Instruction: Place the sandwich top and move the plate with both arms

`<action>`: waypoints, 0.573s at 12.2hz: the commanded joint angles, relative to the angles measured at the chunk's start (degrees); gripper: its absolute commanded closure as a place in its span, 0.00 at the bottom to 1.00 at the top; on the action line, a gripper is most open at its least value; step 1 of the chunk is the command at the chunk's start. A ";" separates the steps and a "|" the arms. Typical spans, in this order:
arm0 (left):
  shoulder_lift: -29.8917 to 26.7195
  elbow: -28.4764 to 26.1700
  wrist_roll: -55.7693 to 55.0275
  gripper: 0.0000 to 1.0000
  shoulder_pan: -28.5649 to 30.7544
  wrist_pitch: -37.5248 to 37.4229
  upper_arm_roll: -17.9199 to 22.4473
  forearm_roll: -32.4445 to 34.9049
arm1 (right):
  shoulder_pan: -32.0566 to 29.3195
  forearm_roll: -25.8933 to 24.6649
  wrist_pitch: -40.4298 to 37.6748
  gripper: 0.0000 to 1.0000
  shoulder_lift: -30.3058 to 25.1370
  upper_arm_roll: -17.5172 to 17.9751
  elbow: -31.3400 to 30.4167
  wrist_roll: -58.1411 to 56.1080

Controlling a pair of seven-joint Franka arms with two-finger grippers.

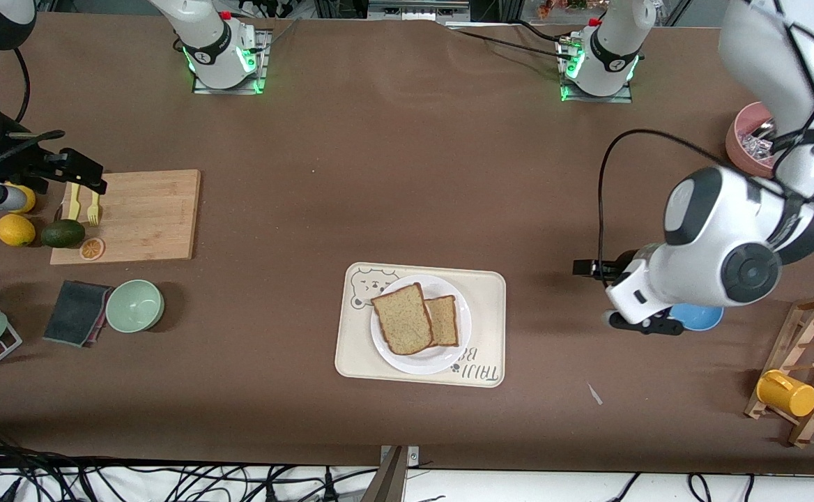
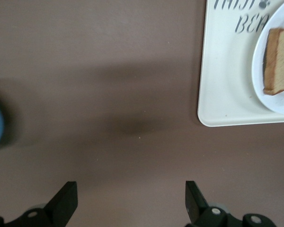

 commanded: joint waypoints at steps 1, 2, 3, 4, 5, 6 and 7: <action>-10.70 -2.18 -2.73 0.00 0.78 -1.94 0.39 2.30 | 0.21 -0.23 -0.38 0.00 0.25 0.55 1.27 -0.13; -13.08 -1.40 0.24 0.00 2.00 -4.04 0.30 2.30 | 0.30 -0.14 -0.47 0.00 0.25 0.81 1.36 -0.04; -16.85 -2.44 4.09 0.00 2.19 -4.75 0.82 1.51 | 0.39 -0.31 -0.47 0.00 0.34 0.99 1.19 0.31; -19.32 -3.40 6.05 0.00 1.58 -5.02 2.83 1.51 | 0.47 -0.32 -0.38 0.00 0.42 0.90 1.27 0.31; -23.00 -5.85 5.63 0.00 0.53 -4.76 4.85 1.16 | 0.30 -0.23 -0.29 0.00 0.60 0.81 1.27 0.31; -25.91 -8.48 5.37 0.00 -0.09 -4.59 5.92 1.15 | 0.47 -0.14 -0.29 0.00 0.69 0.81 1.27 0.31; -28.72 -11.56 4.75 0.00 -0.36 -4.41 6.19 1.15 | 0.56 -0.14 -0.38 0.00 0.60 0.90 1.19 0.40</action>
